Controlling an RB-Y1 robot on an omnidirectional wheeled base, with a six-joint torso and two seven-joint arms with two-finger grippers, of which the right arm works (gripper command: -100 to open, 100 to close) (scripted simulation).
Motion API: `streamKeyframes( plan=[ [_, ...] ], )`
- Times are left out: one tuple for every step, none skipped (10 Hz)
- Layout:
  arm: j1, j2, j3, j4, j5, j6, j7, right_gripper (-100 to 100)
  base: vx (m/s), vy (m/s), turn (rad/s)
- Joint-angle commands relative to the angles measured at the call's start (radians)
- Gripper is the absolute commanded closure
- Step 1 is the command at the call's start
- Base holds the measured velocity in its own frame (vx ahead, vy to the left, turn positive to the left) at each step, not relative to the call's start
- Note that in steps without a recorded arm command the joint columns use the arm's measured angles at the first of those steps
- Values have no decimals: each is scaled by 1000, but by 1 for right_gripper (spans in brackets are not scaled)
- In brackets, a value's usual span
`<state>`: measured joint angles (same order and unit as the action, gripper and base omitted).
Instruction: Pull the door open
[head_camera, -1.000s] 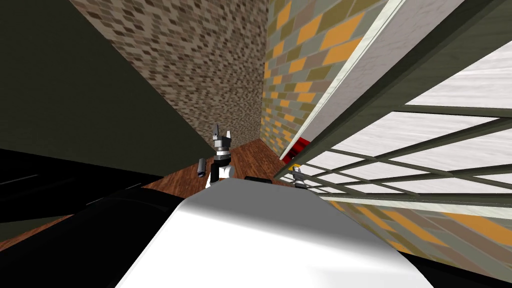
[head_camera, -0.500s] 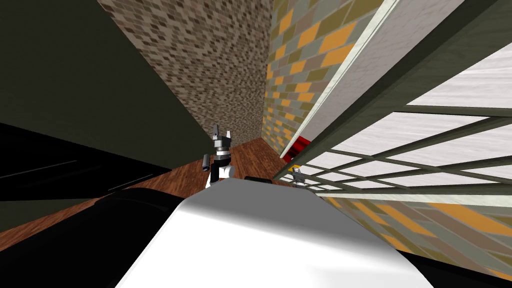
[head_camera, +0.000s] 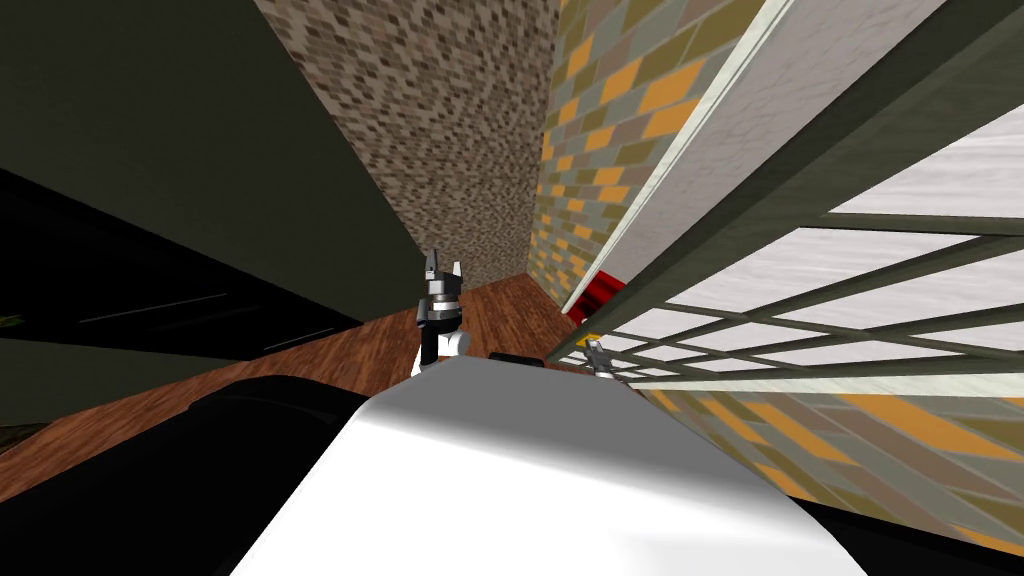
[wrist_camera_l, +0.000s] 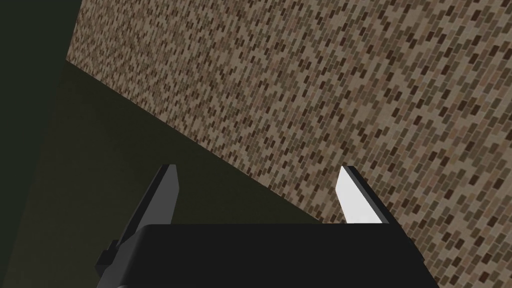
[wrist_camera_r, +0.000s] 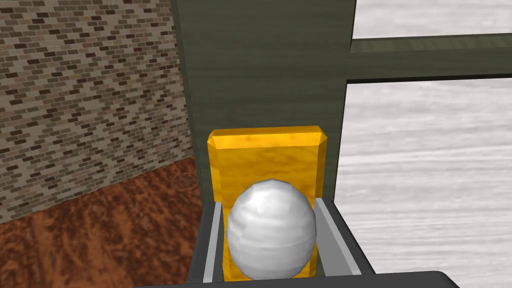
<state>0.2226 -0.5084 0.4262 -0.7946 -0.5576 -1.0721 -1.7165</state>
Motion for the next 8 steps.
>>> streamKeyframes(
  plan=[
    [8, -12, 13, 3, 7, -21, -17, 100, -188, -37, 83],
    [11, -17, 19, 5, 10, -30, -24, 100, -190, -36, 74],
    [9, -14, 16, 4, 9, -22, -19, 100, -86, -17, 21],
    [12, -20, 27, 14, 14, -38, -30, 100, -166, -15, 133],
    [13, -21, 29, 17, 16, -42, -33, 100, -184, -17, 116],
    [14, -25, 33, 23, 18, -52, -39, 100, -161, -41, 112],
    [15, -28, 39, 29, 21, -62, -46, 100, -180, -95, 152],
    [16, -32, 44, 36, 24, -73, -53, 100, -206, -46, 167]
  ],
)
